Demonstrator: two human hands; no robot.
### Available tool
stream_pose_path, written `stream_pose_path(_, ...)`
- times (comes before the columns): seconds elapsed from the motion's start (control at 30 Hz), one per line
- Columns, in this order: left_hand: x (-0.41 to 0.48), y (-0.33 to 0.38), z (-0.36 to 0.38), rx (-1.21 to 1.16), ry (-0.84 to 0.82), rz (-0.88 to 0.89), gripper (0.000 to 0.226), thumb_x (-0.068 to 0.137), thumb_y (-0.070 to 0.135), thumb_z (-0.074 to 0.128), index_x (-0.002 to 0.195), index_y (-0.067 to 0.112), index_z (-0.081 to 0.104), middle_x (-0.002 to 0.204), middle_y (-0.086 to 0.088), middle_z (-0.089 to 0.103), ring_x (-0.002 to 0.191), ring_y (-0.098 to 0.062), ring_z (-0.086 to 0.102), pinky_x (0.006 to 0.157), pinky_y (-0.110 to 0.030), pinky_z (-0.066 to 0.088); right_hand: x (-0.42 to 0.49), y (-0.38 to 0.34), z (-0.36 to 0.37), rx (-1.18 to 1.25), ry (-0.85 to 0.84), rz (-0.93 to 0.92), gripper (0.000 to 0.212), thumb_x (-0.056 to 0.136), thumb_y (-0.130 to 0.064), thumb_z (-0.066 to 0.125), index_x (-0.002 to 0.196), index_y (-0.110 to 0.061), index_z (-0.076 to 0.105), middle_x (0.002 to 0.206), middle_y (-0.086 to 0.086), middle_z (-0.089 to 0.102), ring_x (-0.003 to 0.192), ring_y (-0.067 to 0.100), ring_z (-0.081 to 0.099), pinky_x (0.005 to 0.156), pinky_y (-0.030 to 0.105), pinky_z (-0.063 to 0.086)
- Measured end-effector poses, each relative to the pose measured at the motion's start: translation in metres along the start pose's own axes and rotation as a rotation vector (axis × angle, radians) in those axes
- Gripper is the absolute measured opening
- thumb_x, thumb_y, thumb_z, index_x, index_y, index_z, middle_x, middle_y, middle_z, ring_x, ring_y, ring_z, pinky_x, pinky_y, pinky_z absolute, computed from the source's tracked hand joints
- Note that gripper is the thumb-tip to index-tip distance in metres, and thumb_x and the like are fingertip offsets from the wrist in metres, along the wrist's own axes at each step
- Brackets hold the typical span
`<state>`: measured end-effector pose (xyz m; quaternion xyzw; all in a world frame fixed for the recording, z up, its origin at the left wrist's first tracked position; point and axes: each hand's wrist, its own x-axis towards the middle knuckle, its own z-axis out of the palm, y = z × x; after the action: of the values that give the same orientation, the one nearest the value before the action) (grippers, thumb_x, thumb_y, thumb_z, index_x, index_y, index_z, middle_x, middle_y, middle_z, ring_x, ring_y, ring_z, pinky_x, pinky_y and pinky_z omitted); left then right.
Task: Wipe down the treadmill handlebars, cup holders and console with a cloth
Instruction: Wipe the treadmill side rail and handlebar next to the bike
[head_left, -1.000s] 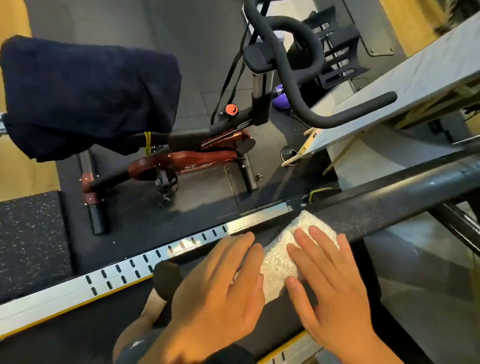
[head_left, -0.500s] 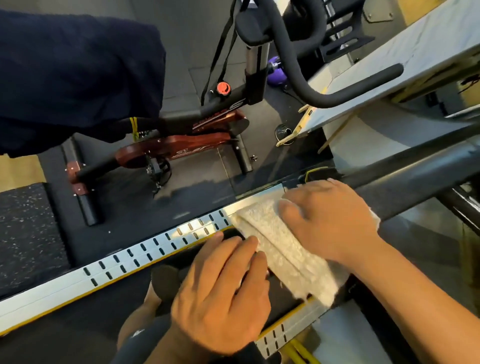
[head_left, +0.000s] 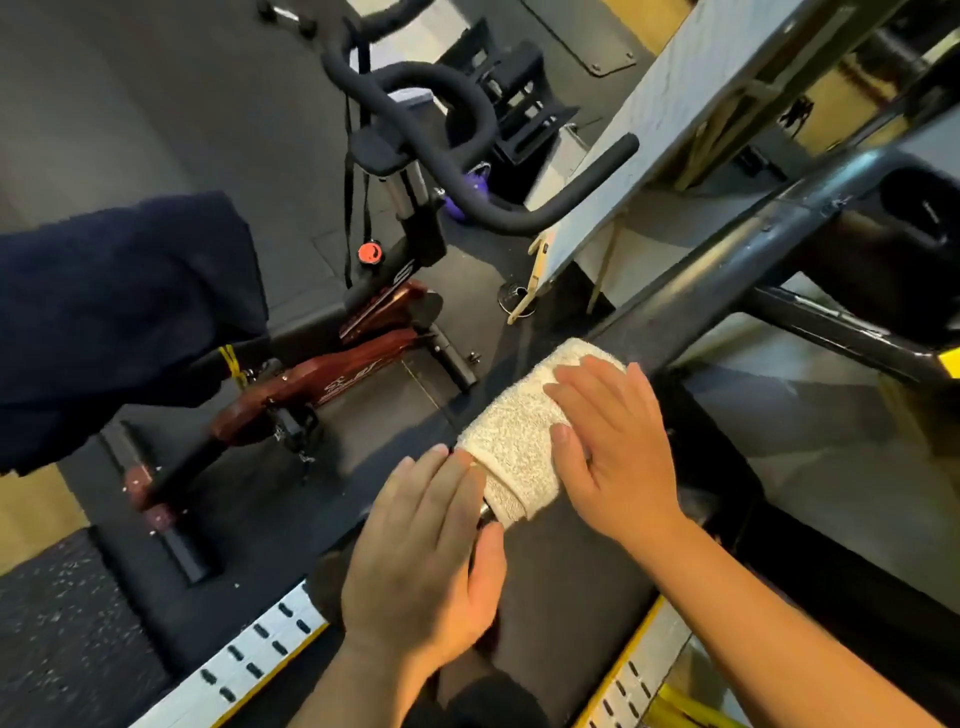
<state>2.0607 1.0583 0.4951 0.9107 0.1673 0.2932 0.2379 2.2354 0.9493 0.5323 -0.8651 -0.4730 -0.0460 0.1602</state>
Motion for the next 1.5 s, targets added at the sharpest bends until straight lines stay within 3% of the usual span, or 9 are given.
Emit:
stream_pose_path(0.17, 0.007, 0.005, -0.002, 0.047, -0.168, -0.034, 0.049, 0.091, 0.034, 0.047, 0.126, 0.002, 0.061, 0.134, -0.016, 0.06, 0.119, -0.028, 0.06, 0.096, -0.043, 0.053, 0.027, -0.011, 0.014, 0.021, 0.087, 0.185, 0.03, 0.09, -0.034, 0.047, 0.102, -0.022, 0.071, 0.116, -0.01, 0.064, 0.123, 0.021, 0.049, 0.11, 0.054, 0.026)
stream_pose_path(0.33, 0.012, 0.01, -0.012, -0.017, -0.281, -0.132, 0.059, 0.09, 0.046, 0.044, 0.138, 0.012, 0.04, 0.148, -0.009, 0.044, 0.126, -0.019, 0.048, 0.092, -0.034, 0.05, -0.033, -0.021, 0.056, 0.33, 0.448, 0.196, 0.037, 0.094, -0.018, 0.045, 0.129, -0.009, 0.054, 0.145, 0.01, 0.045, 0.144, 0.033, 0.026, 0.118, 0.047, 0.021)
stream_pose_path(0.5, 0.016, 0.015, -0.019, -0.133, -0.224, -0.117, 0.044, 0.087, 0.044, 0.048, 0.118, 0.014, 0.044, 0.134, -0.001, 0.033, 0.115, 0.004, 0.044, 0.086, -0.018, 0.041, 0.001, -0.04, 0.06, 0.625, 0.641, 0.531, 0.051, 0.092, -0.024, 0.043, 0.14, -0.008, 0.045, 0.152, 0.008, 0.036, 0.148, 0.028, 0.018, 0.12, 0.043, 0.019)
stream_pose_path(0.63, 0.038, 0.015, -0.002, -0.165, -0.343, -0.26, 0.089, 0.083, 0.077, 0.037, 0.142, 0.011, 0.042, 0.153, -0.007, 0.03, 0.141, -0.002, 0.025, 0.107, -0.021, 0.029, -0.017, -0.062, 0.066, 0.907, 0.543, 0.77, 0.061, 0.092, -0.043, 0.036, 0.147, -0.041, 0.011, 0.159, -0.012, 0.014, 0.147, 0.009, 0.015, 0.117, 0.017, 0.011)
stream_pose_path(0.73, 0.059, 0.036, 0.004, -0.271, -0.487, -0.198, 0.059, 0.095, 0.055, 0.047, 0.145, 0.05, 0.017, 0.153, 0.024, 0.023, 0.144, -0.01, 0.028, 0.115, -0.041, 0.032, -0.025, -0.088, 0.066, 1.277, 0.459, 0.928, 0.058, 0.084, -0.069, 0.03, 0.133, -0.065, -0.002, 0.149, -0.038, -0.001, 0.143, -0.01, 0.003, 0.119, 0.024, 0.011)
stream_pose_path(0.87, 0.079, 0.038, 0.014, -0.205, -0.588, -0.012, 0.072, 0.098, 0.056, 0.037, 0.156, 0.023, 0.01, 0.161, 0.006, 0.023, 0.145, -0.007, 0.027, 0.115, -0.034, 0.028, 0.0, -0.036, 0.064, 1.263, 0.624, 1.021, 0.056, 0.096, -0.049, 0.032, 0.146, -0.049, 0.009, 0.161, -0.016, 0.012, 0.138, -0.011, 0.02, 0.113, 0.02, 0.017)
stream_pose_path(1.1, 0.082, 0.027, 0.03, -0.098, -0.612, 0.027, 0.082, 0.094, 0.07, 0.02, 0.157, 0.018, 0.011, 0.163, 0.014, 0.01, 0.148, 0.0, 0.01, 0.121, -0.023, 0.015, -0.039, -0.066, 0.072, 1.29, 0.587, 0.87, 0.058, 0.098, -0.033, 0.042, 0.144, -0.057, 0.016, 0.154, -0.026, 0.025, 0.136, -0.012, 0.029, 0.11, 0.014, 0.029)
stream_pose_path(1.2, 0.083, 0.028, 0.032, -0.075, -0.632, 0.023, 0.077, 0.095, 0.063, 0.025, 0.157, 0.018, 0.014, 0.163, 0.009, 0.017, 0.148, -0.005, 0.016, 0.12, -0.037, 0.024, -0.026, -0.039, 0.077, 1.334, 0.586, 0.979, 0.064, 0.101, -0.014, 0.043, 0.146, -0.052, 0.02, 0.151, -0.03, 0.028, 0.13, -0.018, 0.03, 0.113, 0.017, 0.028)
stream_pose_path(1.5, 0.083, 0.034, 0.031, -0.055, -0.593, 0.024, 0.073, 0.096, 0.055, 0.029, 0.157, 0.021, 0.011, 0.16, 0.015, 0.017, 0.144, 0.008, 0.016, 0.111, -0.009, 0.018, -0.031, -0.052, 0.063, 1.557, 0.541, 1.053, 0.053, 0.101, -0.027, 0.045, 0.143, -0.054, 0.028, 0.137, -0.027, 0.048, 0.127, -0.001, 0.047, 0.105, 0.027, 0.043)
